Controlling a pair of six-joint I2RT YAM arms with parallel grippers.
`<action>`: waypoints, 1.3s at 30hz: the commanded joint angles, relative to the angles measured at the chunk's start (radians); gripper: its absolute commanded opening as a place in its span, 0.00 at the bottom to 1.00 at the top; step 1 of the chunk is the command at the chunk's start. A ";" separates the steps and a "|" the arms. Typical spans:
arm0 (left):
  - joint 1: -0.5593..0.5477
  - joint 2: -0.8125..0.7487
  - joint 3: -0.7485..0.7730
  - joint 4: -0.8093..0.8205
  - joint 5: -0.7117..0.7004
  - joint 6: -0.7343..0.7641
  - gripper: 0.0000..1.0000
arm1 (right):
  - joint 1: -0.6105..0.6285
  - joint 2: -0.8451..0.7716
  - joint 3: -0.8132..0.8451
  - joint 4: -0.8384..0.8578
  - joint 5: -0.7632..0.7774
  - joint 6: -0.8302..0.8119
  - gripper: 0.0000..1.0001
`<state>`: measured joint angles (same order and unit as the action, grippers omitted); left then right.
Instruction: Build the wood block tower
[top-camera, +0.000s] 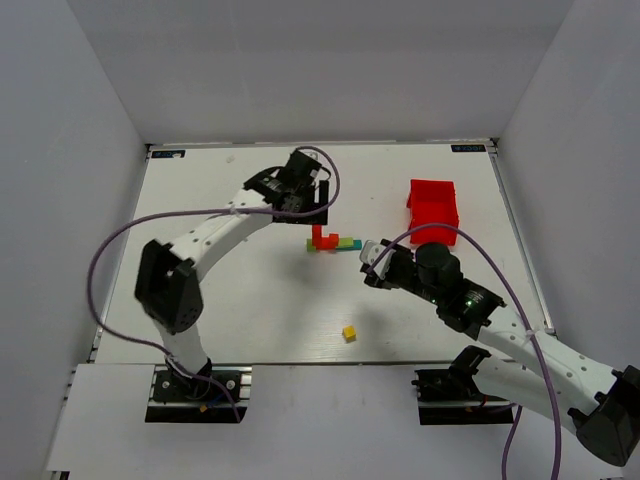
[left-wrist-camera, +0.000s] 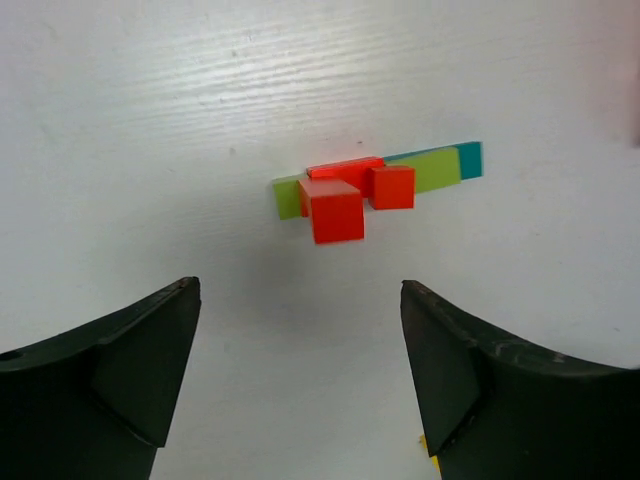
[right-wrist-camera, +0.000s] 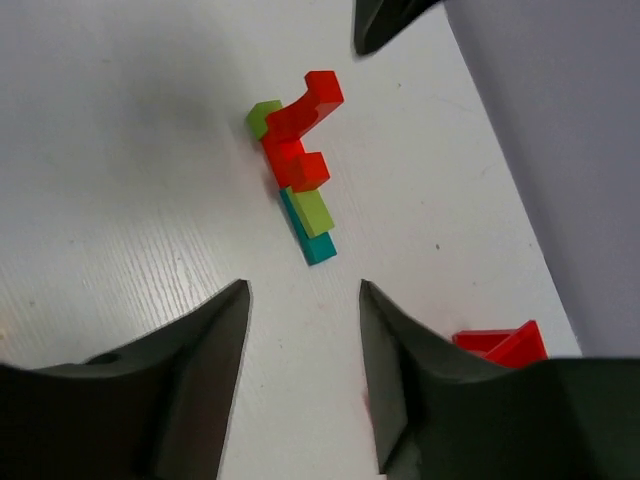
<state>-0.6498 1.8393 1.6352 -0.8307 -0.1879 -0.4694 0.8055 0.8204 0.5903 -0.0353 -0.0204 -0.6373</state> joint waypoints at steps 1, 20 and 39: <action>0.007 -0.300 -0.095 0.157 -0.030 0.077 0.89 | -0.003 0.006 -0.003 -0.034 -0.047 -0.044 0.53; -0.007 -1.205 -0.807 0.337 -0.053 0.281 0.74 | 0.001 0.413 0.143 -0.333 -0.564 -0.527 0.64; 0.003 -1.299 -0.842 0.328 -0.021 0.290 0.77 | 0.018 0.617 0.226 -0.564 -0.659 -0.538 0.57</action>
<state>-0.6502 0.5411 0.7929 -0.5045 -0.2211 -0.1864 0.8112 1.4437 0.8143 -0.5606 -0.6380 -1.1797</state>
